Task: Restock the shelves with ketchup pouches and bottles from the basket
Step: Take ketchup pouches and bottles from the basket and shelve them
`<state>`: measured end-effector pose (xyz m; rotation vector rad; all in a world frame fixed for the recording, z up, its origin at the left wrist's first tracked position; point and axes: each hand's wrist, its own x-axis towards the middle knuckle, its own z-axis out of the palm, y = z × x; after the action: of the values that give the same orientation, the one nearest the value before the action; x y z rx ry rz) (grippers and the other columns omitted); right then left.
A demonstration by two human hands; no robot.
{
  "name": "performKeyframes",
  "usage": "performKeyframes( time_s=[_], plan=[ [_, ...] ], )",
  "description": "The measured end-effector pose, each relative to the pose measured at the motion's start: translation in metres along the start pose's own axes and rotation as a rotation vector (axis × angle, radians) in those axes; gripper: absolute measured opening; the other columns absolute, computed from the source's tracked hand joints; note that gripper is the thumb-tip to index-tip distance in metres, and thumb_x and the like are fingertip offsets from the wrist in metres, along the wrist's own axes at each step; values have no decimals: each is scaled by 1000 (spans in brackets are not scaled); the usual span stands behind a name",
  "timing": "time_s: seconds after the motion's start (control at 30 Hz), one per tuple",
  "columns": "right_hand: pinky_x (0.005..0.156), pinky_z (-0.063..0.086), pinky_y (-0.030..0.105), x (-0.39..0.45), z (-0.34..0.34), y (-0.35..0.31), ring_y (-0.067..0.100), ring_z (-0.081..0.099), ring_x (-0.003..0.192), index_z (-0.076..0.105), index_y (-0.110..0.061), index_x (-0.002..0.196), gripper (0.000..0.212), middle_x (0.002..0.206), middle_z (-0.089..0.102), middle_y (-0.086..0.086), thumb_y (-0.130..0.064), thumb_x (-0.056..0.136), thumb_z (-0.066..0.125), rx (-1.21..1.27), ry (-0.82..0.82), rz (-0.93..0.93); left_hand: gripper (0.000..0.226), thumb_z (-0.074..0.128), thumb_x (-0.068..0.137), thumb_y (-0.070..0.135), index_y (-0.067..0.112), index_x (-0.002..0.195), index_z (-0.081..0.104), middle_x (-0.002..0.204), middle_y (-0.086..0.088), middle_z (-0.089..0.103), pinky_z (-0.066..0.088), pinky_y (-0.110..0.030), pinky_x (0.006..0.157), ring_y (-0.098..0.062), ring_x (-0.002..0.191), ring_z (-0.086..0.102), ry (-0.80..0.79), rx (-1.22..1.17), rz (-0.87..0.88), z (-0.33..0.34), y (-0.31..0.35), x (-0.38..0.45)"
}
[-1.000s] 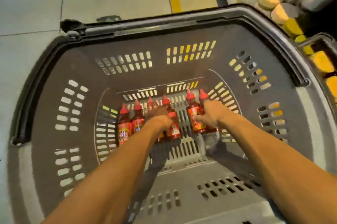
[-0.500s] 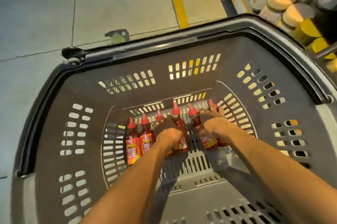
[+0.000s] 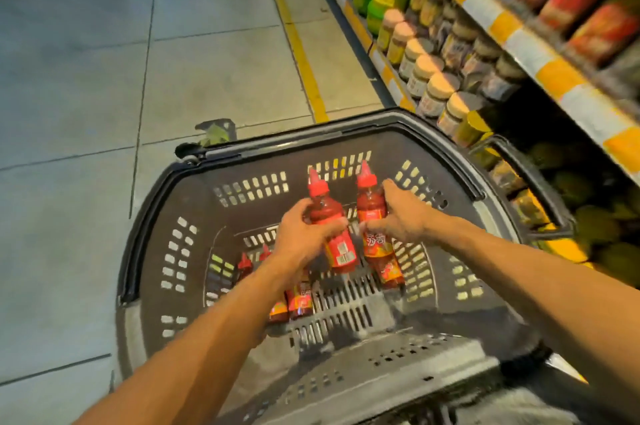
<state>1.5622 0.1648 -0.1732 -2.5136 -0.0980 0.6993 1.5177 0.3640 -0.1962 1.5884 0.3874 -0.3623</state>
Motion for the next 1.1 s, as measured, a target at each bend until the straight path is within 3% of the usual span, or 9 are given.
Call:
performKeyframes(
  time_s=[0.17, 0.27, 0.4, 0.57, 0.7, 0.8, 0.93, 1.0, 1.1],
  plan=[
    [87, 54, 39, -97, -67, -22, 18, 66, 101, 47, -21, 112, 54, 112, 68, 3, -37, 77, 86, 179, 279, -25, 45, 86, 76, 13, 19, 116, 65, 99, -3, 77, 58, -23, 63, -14, 87, 75, -131, -72, 133, 6, 77, -56],
    [77, 53, 27, -167, -100, -28, 6, 65, 94, 47, -27, 113, 56, 107, 66, -6, -42, 75, 86, 221, 461, -35, 41, 87, 74, 13, 25, 108, 68, 99, 2, 78, 59, -23, 65, -15, 90, 75, -213, -54, 233, 24, 116, -94],
    [88, 56, 41, -263, -127, -23, 13, 69, 99, 51, -20, 118, 64, 110, 70, -2, -41, 71, 88, 284, 693, 6, 47, 89, 71, 20, 30, 111, 67, 97, 16, 76, 54, -13, 63, 2, 87, 71, -368, 2, 388, 68, 159, -150],
    [83, 58, 33, -376, -131, 5, 6, 68, 95, 51, -21, 117, 64, 106, 69, -10, -41, 70, 89, 306, 903, 126, 36, 88, 72, 16, 30, 96, 65, 85, 19, 75, 48, -7, 58, 8, 78, 69, -600, 100, 541, 150, 185, -217],
    [77, 52, 22, -451, -107, 45, 3, 66, 96, 48, -25, 116, 62, 105, 66, -13, -40, 72, 88, 346, 1012, 299, 45, 90, 70, 19, 25, 108, 67, 99, 8, 75, 55, -19, 71, 0, 87, 71, -779, 251, 597, 222, 175, -254],
    [90, 54, 32, -489, -67, 82, 12, 66, 107, 50, -18, 124, 66, 118, 68, -3, -33, 73, 89, 449, 1093, 434, 48, 92, 67, 23, 24, 109, 69, 100, 9, 75, 57, -33, 86, -7, 93, 71, -917, 441, 599, 272, 150, -268],
    [91, 56, 38, -508, -2, 129, 8, 70, 92, 56, -15, 118, 58, 107, 72, -3, -17, 71, 91, 589, 1146, 594, 45, 95, 59, 18, 24, 97, 71, 91, 8, 77, 59, -36, 86, -9, 87, 73, -1087, 761, 705, 323, 99, -263],
    [90, 57, 41, -507, 30, 153, 9, 71, 88, 58, -23, 110, 55, 102, 73, -5, -17, 66, 92, 645, 1142, 678, 49, 96, 55, 24, 27, 95, 68, 92, 10, 76, 58, -35, 86, -8, 87, 72, -1141, 950, 782, 344, 72, -255],
    [90, 57, 43, -494, 67, 185, 9, 71, 91, 55, -34, 99, 54, 100, 73, -8, -23, 61, 91, 719, 1149, 754, 54, 96, 51, 33, 30, 93, 63, 89, 13, 71, 51, -27, 72, -9, 85, 68, -1184, 1179, 874, 372, 42, -240]
  ],
)
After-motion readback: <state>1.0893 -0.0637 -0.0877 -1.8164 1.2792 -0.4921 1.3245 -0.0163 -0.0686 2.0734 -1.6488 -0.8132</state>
